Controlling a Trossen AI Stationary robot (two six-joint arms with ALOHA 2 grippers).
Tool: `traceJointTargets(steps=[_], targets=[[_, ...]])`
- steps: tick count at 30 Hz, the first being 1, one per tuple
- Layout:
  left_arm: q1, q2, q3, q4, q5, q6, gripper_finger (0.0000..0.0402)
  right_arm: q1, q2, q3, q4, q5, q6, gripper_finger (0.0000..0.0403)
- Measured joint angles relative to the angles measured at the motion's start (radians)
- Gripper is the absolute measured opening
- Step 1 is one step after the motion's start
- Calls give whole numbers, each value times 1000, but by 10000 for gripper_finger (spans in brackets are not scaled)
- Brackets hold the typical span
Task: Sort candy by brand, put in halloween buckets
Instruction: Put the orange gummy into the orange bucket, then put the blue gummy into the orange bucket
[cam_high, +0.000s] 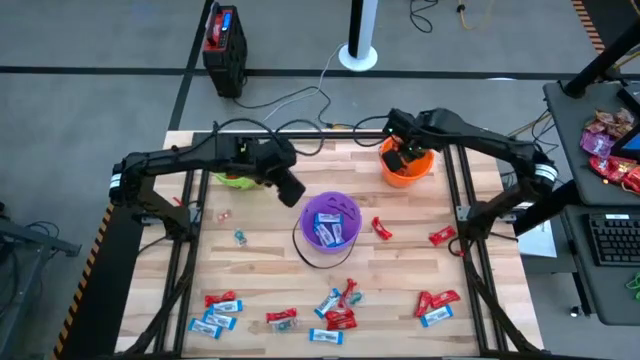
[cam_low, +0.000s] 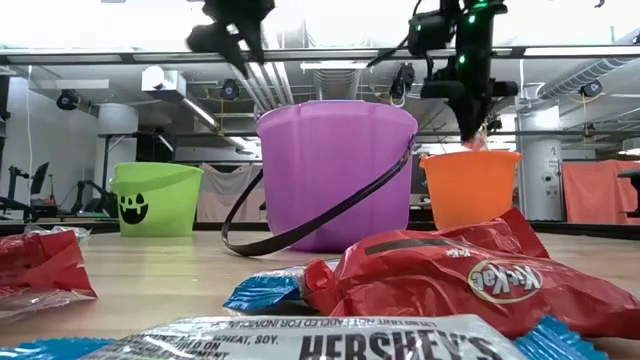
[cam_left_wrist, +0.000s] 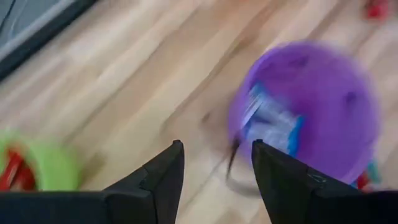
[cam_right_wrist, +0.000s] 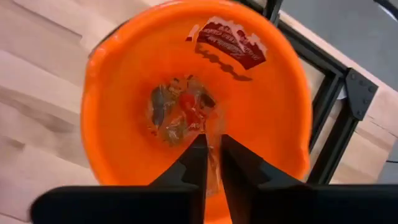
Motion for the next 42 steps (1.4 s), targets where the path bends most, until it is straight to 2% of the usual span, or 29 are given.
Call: traceJointTargets(steps=[5, 8, 12, 15, 20, 28, 36, 42], targets=[[-11, 0, -8, -192, -2, -125, 166, -16, 27, -1, -1, -20, -9, 101], [-33, -5, -37, -220, -3, -164, 166, -15, 21, -1, 2, -31, -9, 142], [-78, -43, -179, -191, -2, -272, 163, -2, -27, -1, 9, -59, 5, 183], [-116, -93, -340, -166, 25, -439, 158, 24, -75, -1, 40, -61, 35, 202], [-199, -186, -603, -40, 78, -688, 155, 72, -137, -1, 103, -63, 63, 216], [-203, -228, -869, 105, 91, -839, 155, 93, -141, -1, 155, -85, 53, 217], [-203, -214, -984, 310, 114, -840, 155, 93, -112, -1, 155, -99, 28, 217], [-203, -213, -990, 325, 114, -829, 139, 93, -94, -1, 155, -113, 27, 217]])
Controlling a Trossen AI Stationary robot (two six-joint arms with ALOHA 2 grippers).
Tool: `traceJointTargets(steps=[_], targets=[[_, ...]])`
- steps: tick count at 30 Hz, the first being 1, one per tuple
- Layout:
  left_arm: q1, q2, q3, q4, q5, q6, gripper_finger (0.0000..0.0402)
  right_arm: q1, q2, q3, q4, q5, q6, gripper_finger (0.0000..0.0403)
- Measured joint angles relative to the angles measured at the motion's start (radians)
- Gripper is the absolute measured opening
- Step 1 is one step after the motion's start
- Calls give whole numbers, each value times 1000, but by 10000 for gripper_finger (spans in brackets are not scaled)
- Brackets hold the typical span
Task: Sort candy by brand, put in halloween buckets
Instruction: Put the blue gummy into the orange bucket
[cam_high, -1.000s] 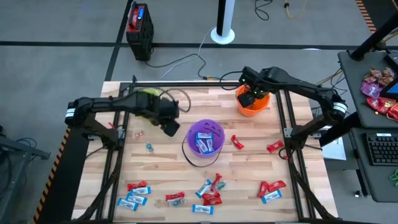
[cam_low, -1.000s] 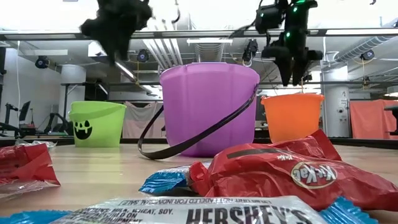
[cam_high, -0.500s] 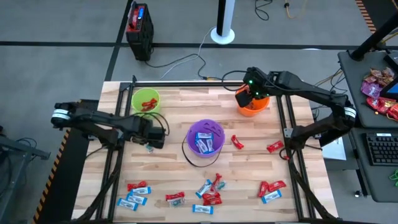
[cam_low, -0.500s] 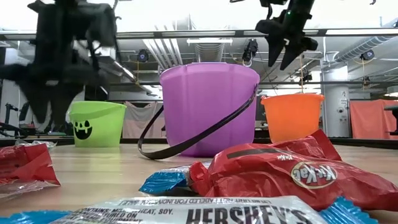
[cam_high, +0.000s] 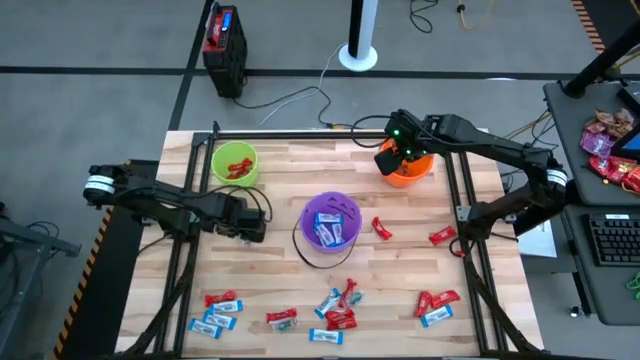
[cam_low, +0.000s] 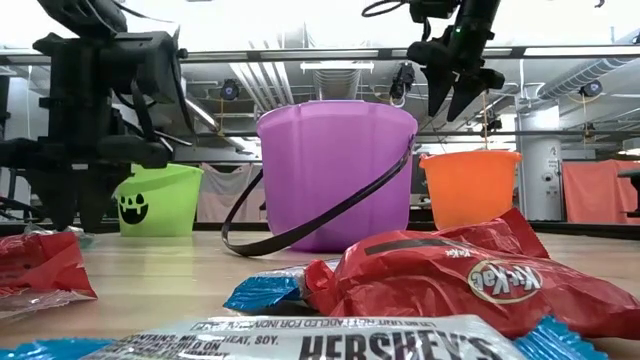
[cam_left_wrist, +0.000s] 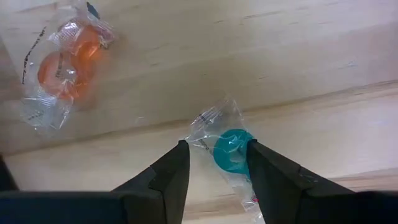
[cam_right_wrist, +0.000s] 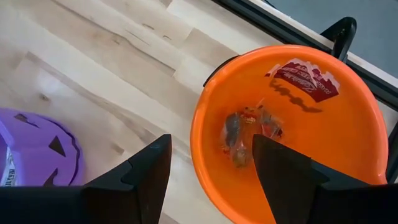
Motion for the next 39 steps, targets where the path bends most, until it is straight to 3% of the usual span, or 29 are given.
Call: traceJointTargets(steps=[9, 16, 23, 25, 29, 31, 35, 39], targets=[[-2, 12, -41, 96, 18, 28, 12, 0, 22, 0, 0, 0, -11, 217], [-2, -16, 62, -14, 12, 164, 2, 0, 22, 0, 2, 0, -9, 217], [-1, -90, 276, -149, -119, 352, 0, 0, 22, 0, 9, -7, 3, 217], [-2, -121, 357, -143, -200, 438, 0, 6, 22, 0, 43, -64, -20, 217], [-1, -179, 523, -14, -373, 723, 0, 72, 21, -4, 274, -307, -151, 217], [-1, -197, 590, 107, -440, 891, 0, 136, 20, -11, 457, -374, -173, 217], [-1, -191, 691, 292, -526, 1164, 0, 258, 30, -17, 822, -381, -124, 216], [-1, -141, 771, 373, -574, 1311, 0, 299, 52, -17, 1080, -321, 12, 216]])
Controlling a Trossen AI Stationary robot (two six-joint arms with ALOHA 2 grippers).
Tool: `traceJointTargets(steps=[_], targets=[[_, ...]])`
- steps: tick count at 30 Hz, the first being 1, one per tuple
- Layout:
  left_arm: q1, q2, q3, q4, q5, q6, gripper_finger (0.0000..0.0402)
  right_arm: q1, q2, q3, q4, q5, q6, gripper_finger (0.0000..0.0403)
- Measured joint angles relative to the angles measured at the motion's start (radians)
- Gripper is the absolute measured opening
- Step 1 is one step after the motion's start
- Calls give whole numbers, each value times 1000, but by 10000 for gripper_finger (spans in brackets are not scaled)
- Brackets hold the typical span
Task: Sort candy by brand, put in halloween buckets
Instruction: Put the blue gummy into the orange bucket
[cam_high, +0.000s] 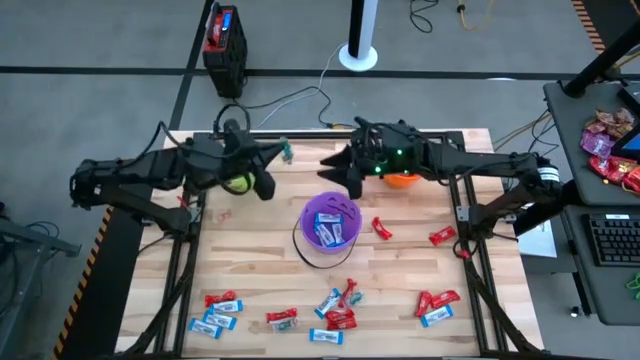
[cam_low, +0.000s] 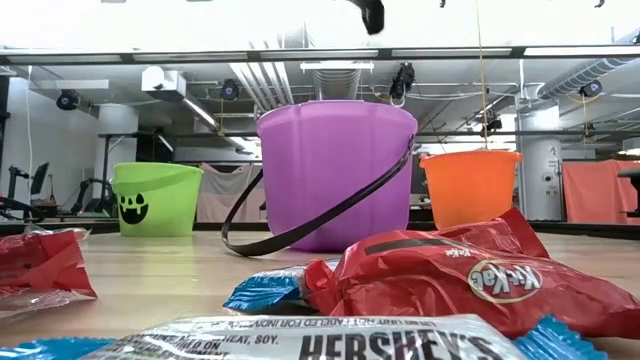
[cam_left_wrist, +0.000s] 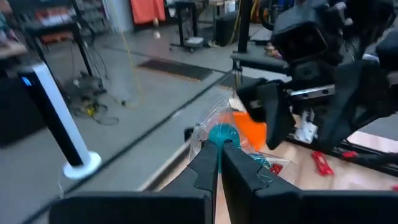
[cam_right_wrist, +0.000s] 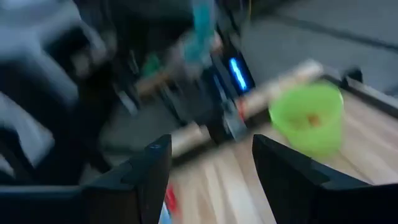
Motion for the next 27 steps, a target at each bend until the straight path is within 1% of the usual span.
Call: traceJointTargets(steps=[1, 4, 5, 10, 15, 20, 23, 25, 27], targets=[[0, 18, 19, 11, -5, 22, 0, 1, 2, 2, 28, 19, 15, 216], [1, 82, 66, 8, -12, 61, 0, 0, 5, 19, 41, 76, 13, 216], [1, 105, 80, 10, -14, 67, 0, -1, 5, 21, 39, 79, 5, 216], [2, 209, 142, -13, -87, 106, 0, 2, 5, 27, 29, 97, -40, 217], [6, 278, 203, -11, -90, 123, 0, 2, 5, 27, -20, 121, -55, 217], [6, 316, 242, -11, -82, 147, 0, 1, 6, 27, -23, 131, -84, 209], [6, 319, 249, -12, -70, 148, 0, 2, 6, 27, -30, 149, -111, 184], [6, 319, 252, -9, -62, 148, 0, 2, 6, 27, -34, 150, -124, 152], [7, 317, 252, -10, -62, 148, 0, 2, 6, 28, -35, 150, -142, 108]])
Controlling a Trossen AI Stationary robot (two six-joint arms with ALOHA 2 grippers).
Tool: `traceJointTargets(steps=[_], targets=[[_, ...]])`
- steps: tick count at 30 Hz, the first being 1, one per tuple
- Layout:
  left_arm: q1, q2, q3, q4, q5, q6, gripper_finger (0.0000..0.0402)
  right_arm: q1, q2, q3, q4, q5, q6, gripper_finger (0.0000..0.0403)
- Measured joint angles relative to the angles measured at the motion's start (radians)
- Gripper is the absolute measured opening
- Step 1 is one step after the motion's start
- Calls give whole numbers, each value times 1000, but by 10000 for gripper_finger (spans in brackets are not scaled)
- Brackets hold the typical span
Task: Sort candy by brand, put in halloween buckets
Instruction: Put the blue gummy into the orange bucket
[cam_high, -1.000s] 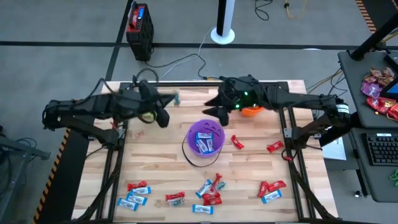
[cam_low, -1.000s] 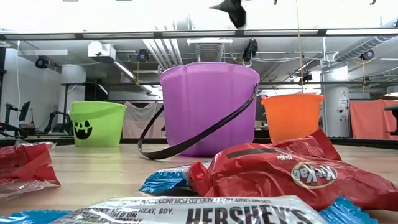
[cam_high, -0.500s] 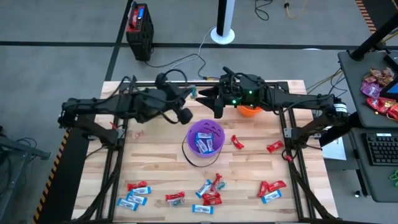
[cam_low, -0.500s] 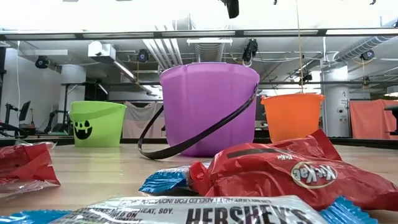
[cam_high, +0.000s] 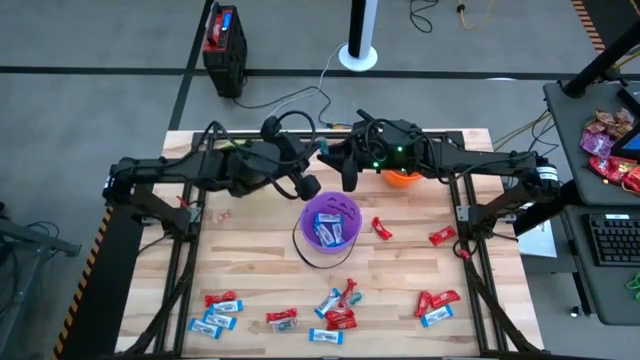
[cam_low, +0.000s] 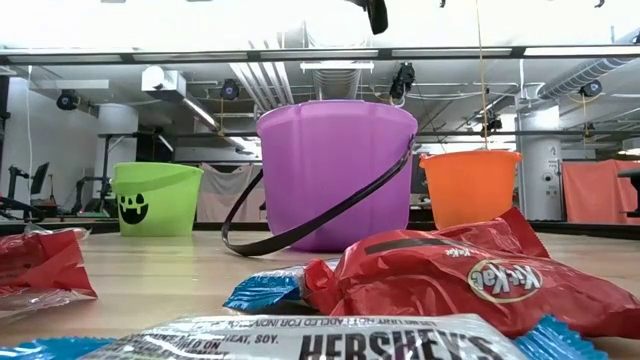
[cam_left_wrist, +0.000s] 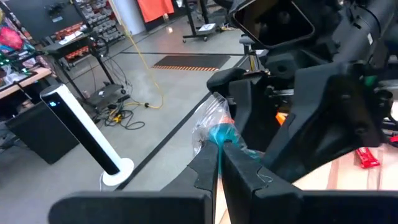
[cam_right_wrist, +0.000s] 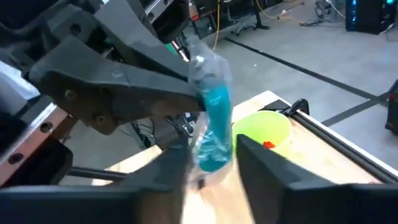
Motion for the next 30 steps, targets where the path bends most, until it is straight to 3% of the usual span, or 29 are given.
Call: traceJointTargets(steps=[4, 12, 16, 20, 23, 30], targets=[[0, 0, 0, 0, 0, -15, 0, 0, 0, 0, -2, 0, -39, 26], [6, -6, 15, -72, 2, -31, 34, -20, -8, 4, -92, 6, -20, 19], [10, -13, 57, -199, -73, -45, 55, -84, -16, 56, -380, 86, 29, 18], [12, -13, 72, -336, -166, -81, 72, -188, -2, 130, -883, 248, 195, 18], [14, -14, 72, -406, -203, -129, 77, -274, 19, 134, -1162, 295, 314, 23], [14, -3, 70, -432, -203, -158, 77, -332, 30, 111, -1259, 285, 322, 79]])
